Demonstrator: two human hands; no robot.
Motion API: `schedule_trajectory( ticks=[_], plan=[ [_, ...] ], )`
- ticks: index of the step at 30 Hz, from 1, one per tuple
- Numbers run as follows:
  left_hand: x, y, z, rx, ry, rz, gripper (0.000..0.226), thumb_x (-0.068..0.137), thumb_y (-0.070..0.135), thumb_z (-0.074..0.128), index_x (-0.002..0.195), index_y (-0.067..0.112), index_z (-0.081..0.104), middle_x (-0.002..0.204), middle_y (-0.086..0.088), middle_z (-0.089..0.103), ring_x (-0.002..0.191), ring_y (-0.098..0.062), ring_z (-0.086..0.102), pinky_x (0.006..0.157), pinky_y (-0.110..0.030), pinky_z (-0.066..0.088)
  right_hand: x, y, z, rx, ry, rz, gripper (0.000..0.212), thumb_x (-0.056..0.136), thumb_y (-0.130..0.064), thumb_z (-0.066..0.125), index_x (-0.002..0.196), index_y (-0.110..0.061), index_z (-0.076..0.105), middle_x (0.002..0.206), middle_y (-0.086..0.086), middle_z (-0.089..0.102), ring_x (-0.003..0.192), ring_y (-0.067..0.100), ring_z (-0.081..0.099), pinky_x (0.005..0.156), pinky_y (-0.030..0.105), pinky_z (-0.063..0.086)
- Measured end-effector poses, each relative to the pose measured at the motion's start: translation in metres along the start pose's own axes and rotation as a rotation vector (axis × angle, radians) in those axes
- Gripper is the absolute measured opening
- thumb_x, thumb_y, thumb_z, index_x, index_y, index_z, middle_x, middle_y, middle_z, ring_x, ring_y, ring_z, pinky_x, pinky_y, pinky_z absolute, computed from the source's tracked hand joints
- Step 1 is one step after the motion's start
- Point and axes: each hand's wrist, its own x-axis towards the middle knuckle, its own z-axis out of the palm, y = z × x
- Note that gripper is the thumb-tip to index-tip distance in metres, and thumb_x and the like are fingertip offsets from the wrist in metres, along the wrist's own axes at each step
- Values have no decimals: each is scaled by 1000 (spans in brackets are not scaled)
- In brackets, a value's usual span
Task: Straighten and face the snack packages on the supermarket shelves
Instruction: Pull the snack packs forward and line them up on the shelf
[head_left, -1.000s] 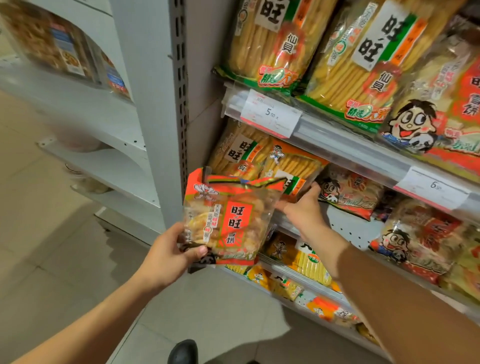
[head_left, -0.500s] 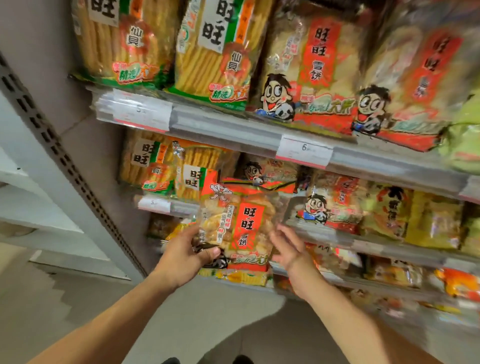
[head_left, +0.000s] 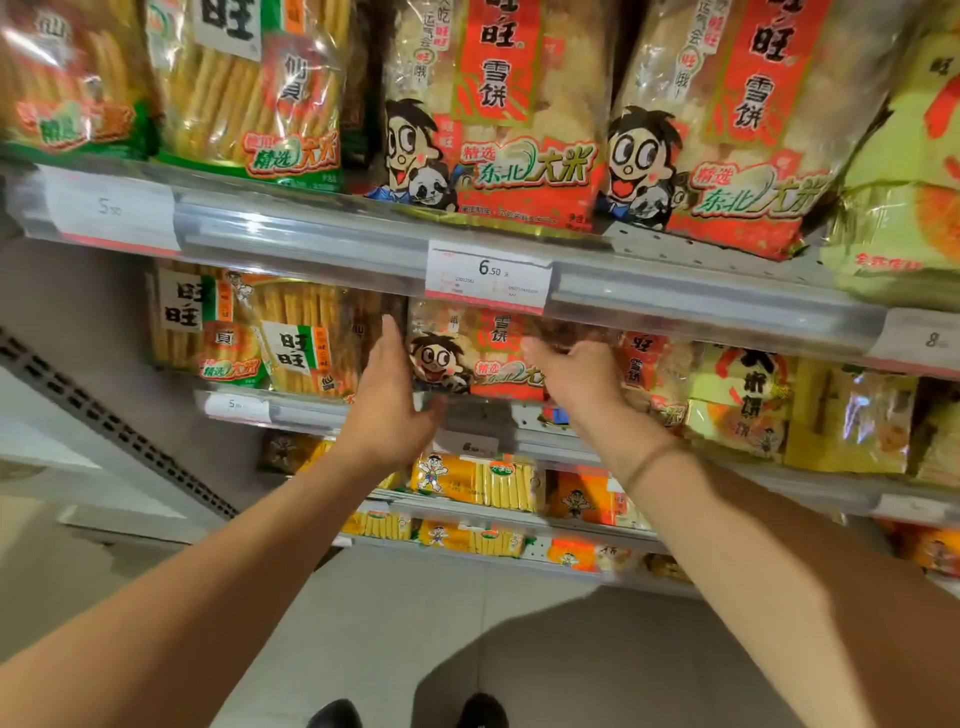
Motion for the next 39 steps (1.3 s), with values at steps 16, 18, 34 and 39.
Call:
schedule_trajectory(
  ticks=[16,18,34,39],
  plan=[
    [0,-28,22,425,-304,53,86,91,28,60,157,23,5,163,-5,-12,147,-32,17,109,-41,38,-1,28,27,-177,-115,16,59,98,-31,51,148,-12,27,132,12,55,112,29,56,86,32,45],
    [-3,-32,25,501,-381,39,83,91,28,58,157,21,8,163,-1,-12,149,-28,14,110,-45,37,-13,36,30,-224,-115,-10,53,98,-27,51,147,-14,33,131,11,58,109,28,59,89,36,50],
    [-22,95,12,637,-276,832,41,90,26,53,131,20,52,119,-4,62,108,-28,58,85,-38,52,-96,44,-86,-119,19,-73,30,94,-11,58,120,-25,52,120,-3,56,108,15,58,91,33,52],
    [-37,182,36,521,-63,1287,46,77,17,61,123,10,62,127,-12,61,115,-33,56,88,-44,48,-121,46,-197,-249,296,-147,31,93,-17,58,124,-18,55,112,-3,61,97,9,57,76,23,44]
  ],
)
